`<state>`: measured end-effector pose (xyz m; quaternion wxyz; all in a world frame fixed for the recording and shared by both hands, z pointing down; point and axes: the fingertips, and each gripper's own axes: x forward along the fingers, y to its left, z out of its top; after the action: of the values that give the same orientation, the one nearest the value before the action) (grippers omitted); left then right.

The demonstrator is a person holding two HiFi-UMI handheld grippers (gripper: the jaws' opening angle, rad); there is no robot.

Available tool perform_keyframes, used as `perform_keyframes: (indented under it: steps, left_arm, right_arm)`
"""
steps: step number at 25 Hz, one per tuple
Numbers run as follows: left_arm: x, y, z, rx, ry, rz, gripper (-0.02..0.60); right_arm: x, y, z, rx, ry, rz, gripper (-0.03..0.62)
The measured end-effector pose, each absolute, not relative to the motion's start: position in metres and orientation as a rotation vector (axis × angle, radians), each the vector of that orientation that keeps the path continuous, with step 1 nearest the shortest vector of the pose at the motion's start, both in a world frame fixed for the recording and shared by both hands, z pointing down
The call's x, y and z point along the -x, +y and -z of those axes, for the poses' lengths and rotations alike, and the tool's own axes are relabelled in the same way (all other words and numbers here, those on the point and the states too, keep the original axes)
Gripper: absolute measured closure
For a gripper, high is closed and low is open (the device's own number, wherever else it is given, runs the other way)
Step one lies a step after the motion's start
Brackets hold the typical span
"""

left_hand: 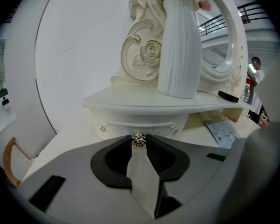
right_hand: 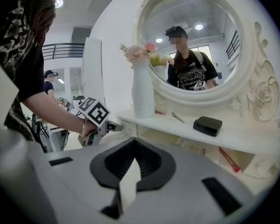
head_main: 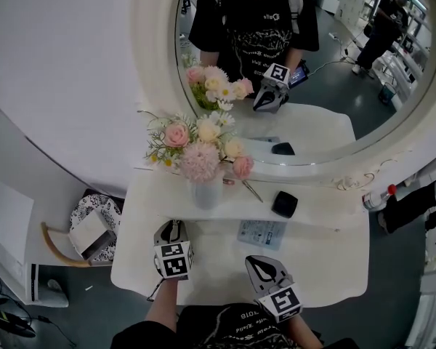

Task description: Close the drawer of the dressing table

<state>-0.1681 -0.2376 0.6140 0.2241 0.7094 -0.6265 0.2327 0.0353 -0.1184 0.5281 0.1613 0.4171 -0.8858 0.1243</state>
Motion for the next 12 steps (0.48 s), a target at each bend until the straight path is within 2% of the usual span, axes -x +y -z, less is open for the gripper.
perform_keyframes:
  steps: [12]
  left_arm:
    - [0.1683, -0.2425, -0.6144, -1.960, -1.731, -0.647, 0.479]
  right_arm:
    - [-0.0338, -0.1215, -0.5270, -1.167, -2.539, -0.346, 0.585]
